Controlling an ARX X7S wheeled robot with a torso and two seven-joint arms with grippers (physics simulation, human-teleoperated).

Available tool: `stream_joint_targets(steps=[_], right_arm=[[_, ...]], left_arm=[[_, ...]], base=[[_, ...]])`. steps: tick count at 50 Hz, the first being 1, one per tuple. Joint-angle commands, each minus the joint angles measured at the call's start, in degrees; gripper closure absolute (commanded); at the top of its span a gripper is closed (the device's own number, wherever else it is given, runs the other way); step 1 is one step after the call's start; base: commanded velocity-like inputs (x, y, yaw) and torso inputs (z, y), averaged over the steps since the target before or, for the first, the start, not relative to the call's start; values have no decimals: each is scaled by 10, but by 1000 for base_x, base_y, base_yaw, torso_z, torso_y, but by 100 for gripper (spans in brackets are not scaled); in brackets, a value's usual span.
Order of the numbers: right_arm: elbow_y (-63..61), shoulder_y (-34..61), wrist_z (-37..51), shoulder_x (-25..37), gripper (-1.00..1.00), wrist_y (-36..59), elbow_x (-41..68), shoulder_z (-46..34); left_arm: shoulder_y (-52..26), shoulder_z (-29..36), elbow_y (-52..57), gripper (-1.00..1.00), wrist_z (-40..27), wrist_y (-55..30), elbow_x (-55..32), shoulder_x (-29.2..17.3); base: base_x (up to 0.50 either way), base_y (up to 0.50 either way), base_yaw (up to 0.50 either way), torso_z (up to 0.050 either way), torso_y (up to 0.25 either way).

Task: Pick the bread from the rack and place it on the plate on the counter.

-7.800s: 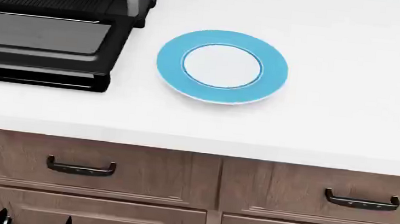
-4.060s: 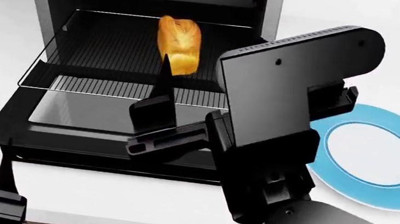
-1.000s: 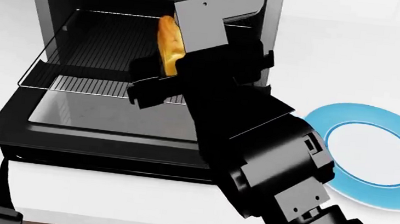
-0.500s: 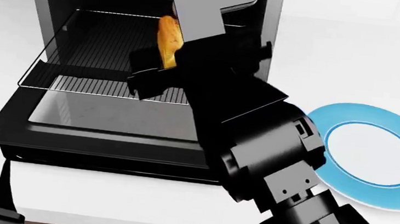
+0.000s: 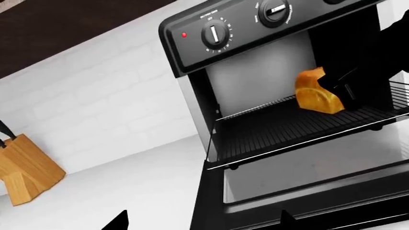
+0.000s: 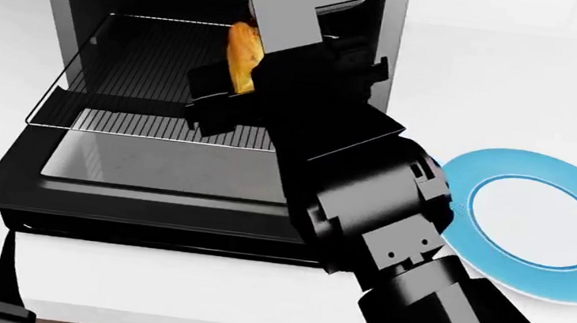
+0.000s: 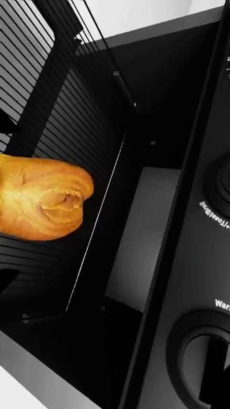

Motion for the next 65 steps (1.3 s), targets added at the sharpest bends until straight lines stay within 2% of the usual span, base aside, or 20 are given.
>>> stream_joint_targets(steps=[1, 9, 18, 35, 36, 53, 65], right_arm=[[59, 12, -31, -27, -100, -23, -17, 11], [63, 15, -31, -28, -100, -24, -13, 6], [121, 27, -48, -47, -100, -53, -2, -13], [207, 59, -42, -50, -100, -147, 184, -203], [205, 58, -40, -49, 100, -149, 188, -207], [33, 44, 33, 20, 100, -117, 222, -196], [-334, 1, 196, 180, 100, -66, 267, -184]], left_arm=[[5, -16, 3, -100, 18, 16, 3, 12], [6, -15, 3, -100, 18, 15, 5, 12], [4, -12, 3, -100, 20, 16, 11, 12], [1, -3, 3, -100, 24, 12, 20, 12], [1, -3, 3, -100, 23, 12, 19, 12], [14, -13, 3, -100, 18, 23, 9, 12], [15, -13, 3, -100, 15, 25, 4, 12]], base=[[0, 0, 0, 0, 0], [0, 0, 0, 0, 0], [0, 0, 0, 0, 0], [0, 0, 0, 0, 0], [0, 0, 0, 0, 0], [0, 0, 0, 0, 0], [0, 0, 0, 0, 0]])
